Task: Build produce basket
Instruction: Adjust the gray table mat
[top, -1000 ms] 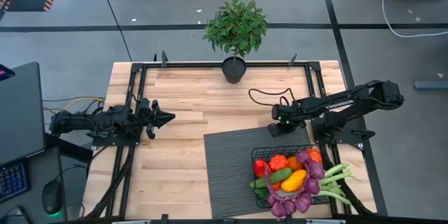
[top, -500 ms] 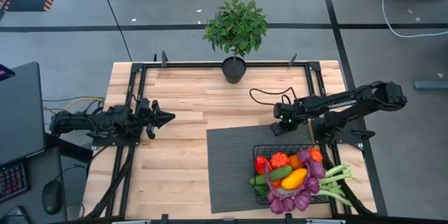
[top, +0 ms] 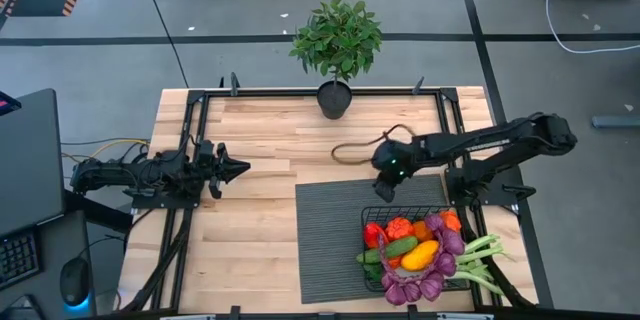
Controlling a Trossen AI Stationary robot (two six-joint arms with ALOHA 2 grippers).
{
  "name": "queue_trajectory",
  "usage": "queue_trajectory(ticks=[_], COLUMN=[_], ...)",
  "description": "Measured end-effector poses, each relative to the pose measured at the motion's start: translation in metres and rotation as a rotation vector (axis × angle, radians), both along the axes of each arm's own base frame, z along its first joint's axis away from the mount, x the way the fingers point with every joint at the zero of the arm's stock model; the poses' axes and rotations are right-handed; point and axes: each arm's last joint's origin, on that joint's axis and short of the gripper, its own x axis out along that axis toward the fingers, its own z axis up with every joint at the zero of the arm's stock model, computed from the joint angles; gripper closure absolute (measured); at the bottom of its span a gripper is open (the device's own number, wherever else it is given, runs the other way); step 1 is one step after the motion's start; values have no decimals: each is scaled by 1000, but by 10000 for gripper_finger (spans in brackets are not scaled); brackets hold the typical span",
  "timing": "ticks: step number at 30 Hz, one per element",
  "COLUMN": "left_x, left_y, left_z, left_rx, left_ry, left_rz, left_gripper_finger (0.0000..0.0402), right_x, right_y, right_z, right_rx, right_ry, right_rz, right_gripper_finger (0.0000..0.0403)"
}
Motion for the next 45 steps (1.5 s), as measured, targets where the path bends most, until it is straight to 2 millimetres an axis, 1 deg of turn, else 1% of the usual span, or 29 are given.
queue_trajectory(ticks=[5,9,11,13,14,16,19,21,24,29,33,40,45], left_x=[0,0,0,0,0,0,0,0,0,0,0,0,0], left_y=[0,0,0,0,0,0,0,0,0,0,0,0,0], left_z=[0,0,0,0,0,0,0,0,0,0,0,0,0], left_rx=[0,0,0,0,0,0,0,0,0,0,0,0,0], left_ry=[-1,0,0,-1,0,-1,0,0,0,0,0,0,0], left_rz=[0,0,0,0,0,0,0,0,0,0,0,0,0], left_gripper_finger=[376,371,368,366,365,367,372,375,375,367,366,376,371], right_x=[24,43,52,59,62,64,73,72,73,72,68,61,61], right_y=[6,8,7,4,2,-3,-9,-11,-13,-14,-22,-37,-38], right_z=[-19,-35,-40,-44,-47,-57,-59,-68,-71,-71,-73,-74,-74], right_rx=[-3,4,5,17,-8,-13,-2,28,40,-2,-2,-22,-8], right_ry=[33,51,43,47,56,102,78,123,126,141,184,246,244], right_rz=[105,177,195,198,200,189,177,178,178,162,101,39,42], right_gripper_finger=[398,398,398,398,398,398,398,398,397,397,397,396,396])
